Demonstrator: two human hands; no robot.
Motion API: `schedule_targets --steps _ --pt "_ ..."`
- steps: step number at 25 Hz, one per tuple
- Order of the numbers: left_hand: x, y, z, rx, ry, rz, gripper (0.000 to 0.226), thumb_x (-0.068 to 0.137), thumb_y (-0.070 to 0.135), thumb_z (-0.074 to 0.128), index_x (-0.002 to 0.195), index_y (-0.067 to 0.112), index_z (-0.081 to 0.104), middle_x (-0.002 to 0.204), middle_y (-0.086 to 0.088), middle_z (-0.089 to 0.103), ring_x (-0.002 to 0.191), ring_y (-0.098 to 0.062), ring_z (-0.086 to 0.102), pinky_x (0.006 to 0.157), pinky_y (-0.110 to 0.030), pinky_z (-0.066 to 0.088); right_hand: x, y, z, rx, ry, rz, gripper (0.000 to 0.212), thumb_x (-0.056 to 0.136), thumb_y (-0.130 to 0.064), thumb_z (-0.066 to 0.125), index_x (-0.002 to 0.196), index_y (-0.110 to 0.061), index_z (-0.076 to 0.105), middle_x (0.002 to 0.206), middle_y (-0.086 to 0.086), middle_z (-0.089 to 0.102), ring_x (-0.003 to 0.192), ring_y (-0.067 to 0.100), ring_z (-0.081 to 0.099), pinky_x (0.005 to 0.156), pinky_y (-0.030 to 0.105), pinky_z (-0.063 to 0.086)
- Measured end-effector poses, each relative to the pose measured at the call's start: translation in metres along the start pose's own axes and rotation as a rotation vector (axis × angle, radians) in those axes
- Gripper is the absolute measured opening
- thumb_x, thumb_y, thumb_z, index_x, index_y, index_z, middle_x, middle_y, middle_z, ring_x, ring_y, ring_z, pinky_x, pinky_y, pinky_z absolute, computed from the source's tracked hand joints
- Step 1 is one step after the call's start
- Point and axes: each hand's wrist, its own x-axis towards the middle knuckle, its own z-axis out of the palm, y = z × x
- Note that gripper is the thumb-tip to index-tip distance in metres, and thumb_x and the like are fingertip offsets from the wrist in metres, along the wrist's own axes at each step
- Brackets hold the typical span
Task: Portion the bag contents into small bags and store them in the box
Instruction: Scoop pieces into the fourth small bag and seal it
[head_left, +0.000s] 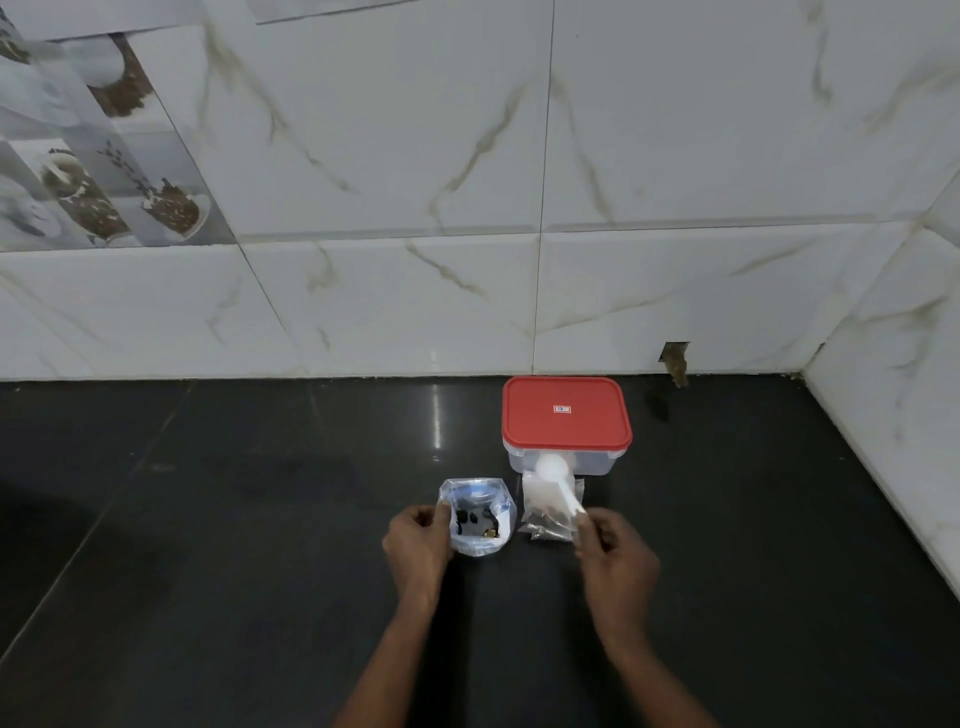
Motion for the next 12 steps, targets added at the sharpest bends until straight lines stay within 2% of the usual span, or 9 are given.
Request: schedule_targets --steps 2,5,8,10,12 --pt "0.003 -0.001 0.001 0.05 0.003 0.007 0.029 0.087 0.04 0.071 0.09 0.011 0.075 0.078 -0.003 0.075 0.07 -0.023 0.074 0.074 -0.04 0.062 0.002 0.016 -0.018 0.073 0.09 0.274 0.019 0.088 -0.009 0.068 0.076 -0.024 0.067 0.062 -0.002 0.069 0.056 0.017 0.071 0.054 0.021 0.054" --pt "0.003 -0.001 0.002 0.11 -0.012 0.003 0.03 0.084 0.04 0.074 0.091 0.011 0.074 0.081 -0.004 0.074 0.075 -0.023 0.072 0.074 -0.037 0.06 0.013 0.034 -0.024 0.121 0.114 0.495 0.018 0.088 -0.004 0.065 0.072 -0.013 0.067 0.059 0.01 0.07 0.05 0.02 0.07 0.059 0.033 0.058" --pt "-0.001 0.003 0.003 0.13 -0.022 0.03 0.022 0.084 0.029 0.076 0.084 0.008 0.069 0.074 -0.002 0.07 0.07 -0.022 0.07 0.07 -0.036 0.059 0.027 0.039 -0.02 0.127 0.021 0.574 0.015 0.088 -0.001 0.066 0.073 -0.004 0.066 0.061 0.017 0.069 0.049 0.027 0.069 0.06 0.046 0.061" --pt "-0.004 0.005 0.002 0.156 -0.01 0.039 0.017 0.083 0.022 0.076 0.08 0.012 0.063 0.074 -0.001 0.066 0.07 -0.019 0.065 0.066 -0.031 0.051 0.033 0.037 -0.018 0.11 -0.011 0.578 0.015 0.087 -0.005 0.068 0.074 -0.002 0.064 0.062 0.018 0.068 0.047 0.028 0.068 0.057 0.05 0.06" --pt "-0.003 0.005 0.0 0.175 -0.015 0.043 0.014 0.082 0.02 0.076 0.081 0.011 0.065 0.074 -0.003 0.066 0.067 -0.017 0.06 0.062 -0.026 0.043 0.031 0.034 -0.016 -0.033 0.008 0.474 0.019 0.087 -0.019 0.068 0.071 -0.012 0.061 0.059 0.009 0.067 0.047 0.026 0.065 0.052 0.048 0.059"
